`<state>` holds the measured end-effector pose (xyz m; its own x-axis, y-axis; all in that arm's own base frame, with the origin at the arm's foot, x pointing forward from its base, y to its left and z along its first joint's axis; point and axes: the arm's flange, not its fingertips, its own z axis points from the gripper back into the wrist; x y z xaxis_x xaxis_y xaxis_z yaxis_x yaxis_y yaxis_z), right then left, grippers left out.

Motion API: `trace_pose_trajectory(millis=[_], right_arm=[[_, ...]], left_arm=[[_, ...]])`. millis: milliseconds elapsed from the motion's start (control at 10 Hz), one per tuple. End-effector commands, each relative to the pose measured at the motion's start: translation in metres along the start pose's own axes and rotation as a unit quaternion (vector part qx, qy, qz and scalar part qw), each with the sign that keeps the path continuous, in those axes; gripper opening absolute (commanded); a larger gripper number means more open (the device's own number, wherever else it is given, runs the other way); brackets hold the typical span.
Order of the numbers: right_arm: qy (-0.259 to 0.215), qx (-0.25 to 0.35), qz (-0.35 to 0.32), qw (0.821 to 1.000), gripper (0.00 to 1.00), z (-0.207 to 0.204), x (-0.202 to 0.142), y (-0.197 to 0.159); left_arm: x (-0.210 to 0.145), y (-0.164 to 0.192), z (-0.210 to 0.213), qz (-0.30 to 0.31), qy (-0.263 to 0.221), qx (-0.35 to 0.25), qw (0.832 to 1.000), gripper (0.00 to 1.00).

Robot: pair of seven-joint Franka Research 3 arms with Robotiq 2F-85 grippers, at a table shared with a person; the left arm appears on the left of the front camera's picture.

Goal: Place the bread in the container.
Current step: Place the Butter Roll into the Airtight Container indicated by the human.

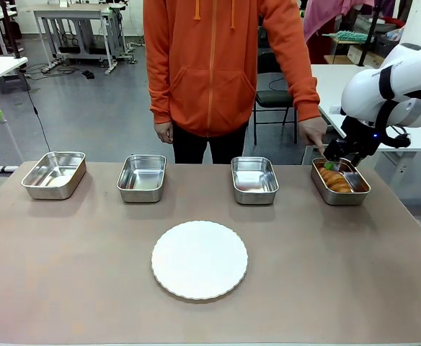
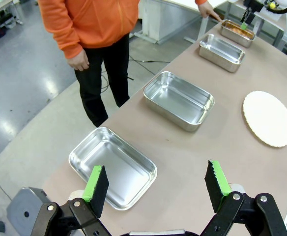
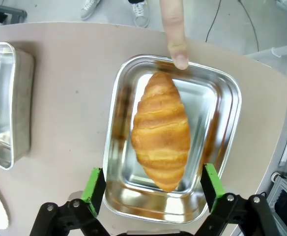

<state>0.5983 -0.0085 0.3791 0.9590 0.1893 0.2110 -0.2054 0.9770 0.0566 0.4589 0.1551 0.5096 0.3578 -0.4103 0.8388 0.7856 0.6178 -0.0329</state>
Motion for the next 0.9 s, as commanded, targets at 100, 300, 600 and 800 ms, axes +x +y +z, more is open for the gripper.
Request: trace_pose_trajectory(millis=[100, 300, 600, 800], right_arm=[[-0.042, -0.015, -0.049, 0.998, 1.00, 0.045, -0.044, 0.055], [-0.048, -0.029, -0.081, 0.995, 1.00, 0.065, -0.090, 0.087], [-0.060, -0.045, -0.058, 0.995, 1.00, 0.078, -0.157, 0.112], [-0.049, -0.035, -0.044, 0.997, 1.00, 0.072, -0.185, 0.113]], left_arm=[[0.001, -0.001, 0.000, -0.003, -0.005, 0.000, 1.000, 1.00], [0.001, -0.001, 0.000, -0.003, -0.005, 0.000, 1.000, 1.00], [0.001, -0.001, 0.000, -0.003, -0.005, 0.000, 1.000, 1.00], [0.001, -0.001, 0.000, -0.003, -0.005, 0.000, 1.000, 1.00]])
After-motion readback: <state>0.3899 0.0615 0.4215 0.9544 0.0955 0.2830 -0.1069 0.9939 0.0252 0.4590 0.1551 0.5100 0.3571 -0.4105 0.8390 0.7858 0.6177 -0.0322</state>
